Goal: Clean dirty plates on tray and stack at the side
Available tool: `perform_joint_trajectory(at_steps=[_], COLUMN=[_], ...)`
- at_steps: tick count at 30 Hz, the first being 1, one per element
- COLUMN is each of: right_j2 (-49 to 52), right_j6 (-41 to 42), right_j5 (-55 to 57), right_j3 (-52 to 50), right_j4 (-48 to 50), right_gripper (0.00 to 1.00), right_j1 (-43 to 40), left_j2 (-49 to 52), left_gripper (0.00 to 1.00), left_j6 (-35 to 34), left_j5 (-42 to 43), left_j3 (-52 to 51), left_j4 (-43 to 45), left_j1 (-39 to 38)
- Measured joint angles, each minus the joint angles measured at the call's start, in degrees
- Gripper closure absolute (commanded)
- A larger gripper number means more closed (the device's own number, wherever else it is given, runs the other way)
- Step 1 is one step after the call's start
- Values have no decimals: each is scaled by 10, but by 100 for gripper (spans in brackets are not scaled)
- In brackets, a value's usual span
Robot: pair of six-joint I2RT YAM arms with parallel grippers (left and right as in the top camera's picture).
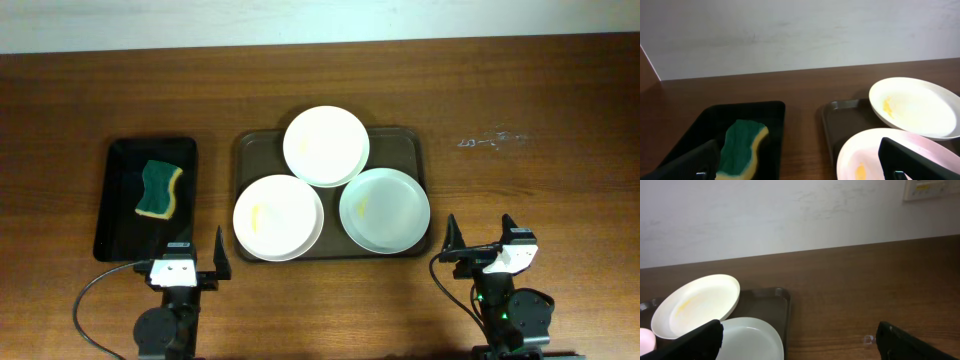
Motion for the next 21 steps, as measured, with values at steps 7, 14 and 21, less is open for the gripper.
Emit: perform_joint_trajectory(at_steps=[7, 14, 21], right_j2=[0, 0, 0], right_j6=[-79, -83, -85], right_j5=[20, 20, 20], right_j3=[0, 0, 0], right_j4=[2, 2, 2], right_gripper=[2, 2, 2], right_j1=[0, 0, 0], left_j2=[0, 0, 0], left_gripper=[1, 1, 0], left_j6=[0, 0, 0], left_j5=[0, 0, 0], left_j3=[0, 0, 0], left_j4=[0, 0, 0], left_j1=[0, 0, 0])
